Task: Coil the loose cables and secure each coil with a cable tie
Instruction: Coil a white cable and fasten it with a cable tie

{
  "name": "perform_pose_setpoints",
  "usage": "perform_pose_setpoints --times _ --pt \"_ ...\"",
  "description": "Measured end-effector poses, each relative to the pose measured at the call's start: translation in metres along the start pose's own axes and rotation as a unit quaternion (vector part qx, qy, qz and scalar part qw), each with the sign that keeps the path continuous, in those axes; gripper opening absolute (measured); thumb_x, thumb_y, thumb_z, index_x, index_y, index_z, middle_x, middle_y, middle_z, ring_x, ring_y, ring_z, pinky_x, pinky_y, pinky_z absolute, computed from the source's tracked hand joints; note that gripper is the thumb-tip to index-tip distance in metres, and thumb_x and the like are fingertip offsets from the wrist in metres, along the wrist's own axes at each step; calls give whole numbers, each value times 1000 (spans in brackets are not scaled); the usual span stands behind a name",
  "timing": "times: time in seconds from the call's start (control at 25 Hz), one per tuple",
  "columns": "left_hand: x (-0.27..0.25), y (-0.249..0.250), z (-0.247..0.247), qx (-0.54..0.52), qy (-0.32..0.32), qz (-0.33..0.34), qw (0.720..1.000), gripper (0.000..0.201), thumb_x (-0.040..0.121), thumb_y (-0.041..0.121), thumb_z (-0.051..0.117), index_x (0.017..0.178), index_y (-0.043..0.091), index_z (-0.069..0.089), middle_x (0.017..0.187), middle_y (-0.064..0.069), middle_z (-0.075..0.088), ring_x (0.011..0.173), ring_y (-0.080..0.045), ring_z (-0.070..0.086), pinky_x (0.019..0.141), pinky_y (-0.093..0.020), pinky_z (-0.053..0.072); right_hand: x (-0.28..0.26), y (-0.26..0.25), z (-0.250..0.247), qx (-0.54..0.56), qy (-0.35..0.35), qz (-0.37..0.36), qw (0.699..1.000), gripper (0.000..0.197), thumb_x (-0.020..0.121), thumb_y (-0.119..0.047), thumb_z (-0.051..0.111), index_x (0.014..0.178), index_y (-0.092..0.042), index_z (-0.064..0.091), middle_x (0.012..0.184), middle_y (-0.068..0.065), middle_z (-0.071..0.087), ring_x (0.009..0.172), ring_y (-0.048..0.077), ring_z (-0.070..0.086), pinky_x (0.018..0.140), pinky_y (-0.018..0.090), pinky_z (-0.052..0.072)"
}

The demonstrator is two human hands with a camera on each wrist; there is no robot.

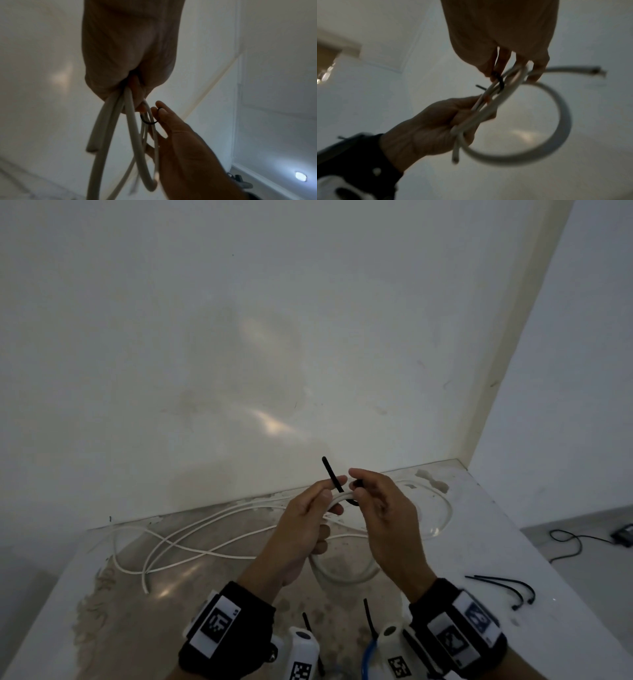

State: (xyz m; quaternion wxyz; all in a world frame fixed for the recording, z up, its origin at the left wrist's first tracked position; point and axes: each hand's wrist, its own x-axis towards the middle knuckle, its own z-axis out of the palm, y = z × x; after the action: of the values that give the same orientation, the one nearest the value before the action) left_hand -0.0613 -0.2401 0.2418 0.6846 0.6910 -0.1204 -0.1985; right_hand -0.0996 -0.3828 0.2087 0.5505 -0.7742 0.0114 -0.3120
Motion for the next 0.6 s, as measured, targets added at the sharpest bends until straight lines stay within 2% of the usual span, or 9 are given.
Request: perform_pose_setpoints --times 0.08,0.2,0.28,0.4,0.44,0.52,0.6 --pt "-3 -2 7 -63 -12 -8 998 32 104 24 39 122 32 65 84 -3 53 46 -8 21 42 -20 21 -3 2 10 13 62 20 998 23 101 -17 52 118 -29 62 112 -9 68 97 7 67 81 30 59" --pt "-5 -5 11 -99 -5 7 995 33 104 22 39 126 28 62 80 -1 53 46 -8 20 43 -19 20 2 2 12 4 96 12 995 23 101 -19 50 118 -30 62 110 -10 68 88 7 67 72 32 60" --pt "-4 -8 12 -60 8 41 997 33 105 22 36 129 26 59 81 -3 55 46 -9 23 43 -21 23 7 0 10 -13 98 -7 995 23 101 -24 50 120 -28 63 109 -10 69 86 7 67 71 33 60" --pt "-1 -5 11 52 28 89 994 32 106 19 34 128 27 55 88 -11 63 48 -14 38 45 -24 33 6 0 12 -35 88 -23 995 24 101 -27 51 121 -26 64 106 -15 69 85 1 67 71 31 60" --pt "0 -3 11 70 30 93 993 32 105 17 34 127 29 54 94 -9 65 49 -16 40 44 -25 33 5 0 12 -35 85 -16 996 24 100 -24 53 121 -26 64 103 -15 69 83 0 67 70 31 61" --pt "2 -1 10 98 32 101 989 36 104 12 35 128 33 51 106 4 66 49 -16 40 44 -22 34 2 2 13 -22 78 12 997 23 99 -21 56 121 -25 63 97 -15 70 79 0 68 69 30 61" --pt "3 -3 8 125 42 120 984 39 102 8 36 128 33 52 109 10 68 47 -16 41 44 -20 36 -2 3 15 4 73 31 997 20 98 -20 58 117 -21 63 94 -13 71 78 2 69 69 30 61"
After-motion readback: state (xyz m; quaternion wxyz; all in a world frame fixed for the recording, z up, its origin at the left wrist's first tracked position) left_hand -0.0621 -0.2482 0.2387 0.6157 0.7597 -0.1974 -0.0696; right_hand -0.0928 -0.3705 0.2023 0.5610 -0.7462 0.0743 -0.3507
